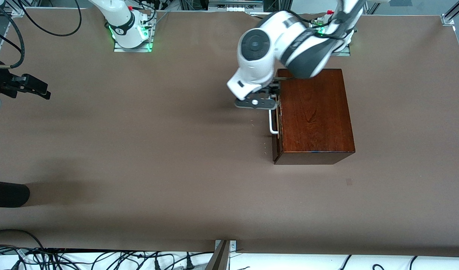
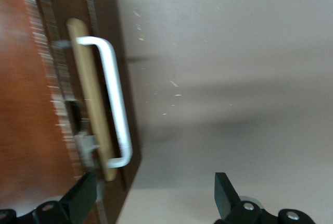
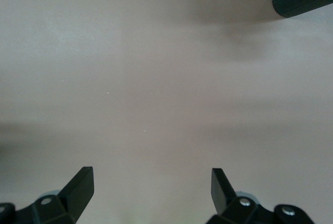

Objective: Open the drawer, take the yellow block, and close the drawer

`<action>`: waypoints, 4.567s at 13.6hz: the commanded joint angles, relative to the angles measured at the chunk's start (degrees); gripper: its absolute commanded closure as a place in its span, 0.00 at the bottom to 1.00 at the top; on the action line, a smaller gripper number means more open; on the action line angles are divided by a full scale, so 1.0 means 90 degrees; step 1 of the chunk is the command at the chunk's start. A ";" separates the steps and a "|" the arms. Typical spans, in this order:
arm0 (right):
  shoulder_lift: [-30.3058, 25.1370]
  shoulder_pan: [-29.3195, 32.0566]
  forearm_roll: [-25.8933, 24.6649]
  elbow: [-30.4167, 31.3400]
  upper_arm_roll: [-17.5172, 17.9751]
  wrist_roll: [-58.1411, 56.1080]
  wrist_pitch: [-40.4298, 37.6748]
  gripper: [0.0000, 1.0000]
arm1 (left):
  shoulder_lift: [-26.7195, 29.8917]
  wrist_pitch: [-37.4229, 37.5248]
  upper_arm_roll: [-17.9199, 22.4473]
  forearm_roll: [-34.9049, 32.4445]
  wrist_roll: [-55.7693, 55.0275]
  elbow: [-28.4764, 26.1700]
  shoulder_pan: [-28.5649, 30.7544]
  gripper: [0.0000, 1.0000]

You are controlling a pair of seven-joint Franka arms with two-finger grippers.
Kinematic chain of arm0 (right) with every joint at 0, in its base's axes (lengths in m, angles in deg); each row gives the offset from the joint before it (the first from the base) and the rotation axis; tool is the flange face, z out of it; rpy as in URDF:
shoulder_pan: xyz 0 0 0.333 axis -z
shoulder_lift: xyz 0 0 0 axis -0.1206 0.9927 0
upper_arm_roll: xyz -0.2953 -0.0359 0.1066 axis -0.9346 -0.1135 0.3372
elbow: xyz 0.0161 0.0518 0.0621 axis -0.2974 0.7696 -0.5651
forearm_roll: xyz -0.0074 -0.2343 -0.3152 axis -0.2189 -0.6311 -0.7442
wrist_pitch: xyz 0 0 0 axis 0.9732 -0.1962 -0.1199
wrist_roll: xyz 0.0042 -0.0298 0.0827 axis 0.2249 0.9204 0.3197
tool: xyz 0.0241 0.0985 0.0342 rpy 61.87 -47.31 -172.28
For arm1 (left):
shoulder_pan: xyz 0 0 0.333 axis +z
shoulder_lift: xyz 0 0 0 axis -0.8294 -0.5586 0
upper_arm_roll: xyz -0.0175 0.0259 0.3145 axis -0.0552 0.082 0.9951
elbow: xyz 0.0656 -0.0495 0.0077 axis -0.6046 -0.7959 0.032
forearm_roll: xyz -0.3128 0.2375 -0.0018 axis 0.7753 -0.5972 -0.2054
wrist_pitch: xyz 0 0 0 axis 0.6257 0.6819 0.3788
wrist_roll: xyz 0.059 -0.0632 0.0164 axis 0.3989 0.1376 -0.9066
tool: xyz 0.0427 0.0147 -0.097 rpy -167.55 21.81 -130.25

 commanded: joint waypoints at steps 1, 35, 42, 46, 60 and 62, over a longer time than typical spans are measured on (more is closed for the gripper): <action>-0.0044 0.0067 0.0022 -0.0019 0.0055 -0.0008 0.0006 0.00 | -0.0441 -0.0121 0.0068 -0.0180 -0.0108 0.0149 0.0011 0.00; -0.0054 0.0067 0.0022 -0.0019 0.0055 -0.0008 0.0006 0.00 | -0.1350 -0.0482 0.0117 -0.0805 -0.0732 0.0169 -0.0019 0.00; -0.0044 0.0067 0.0022 -0.0019 0.0055 -0.0008 0.0006 0.00 | -0.1467 -0.0686 0.0078 -0.0795 -0.1298 0.0335 -0.0447 0.00; -0.0044 0.0067 0.0022 -0.0019 0.0055 -0.0008 0.0006 0.00 | -0.1526 -0.0951 0.0088 -0.0786 -0.1446 0.0335 -0.0595 0.00; -0.0044 0.0067 0.0012 -0.0019 0.0055 -0.0008 0.0006 0.00 | -0.2131 -0.0931 0.0088 -0.0522 -0.1816 0.1438 -0.1268 0.00; -0.0044 0.0067 0.0022 -0.0019 0.0055 -0.0008 0.0006 0.00 | -0.2219 -0.0931 0.0098 -0.0522 -0.1875 0.1584 -0.1356 0.00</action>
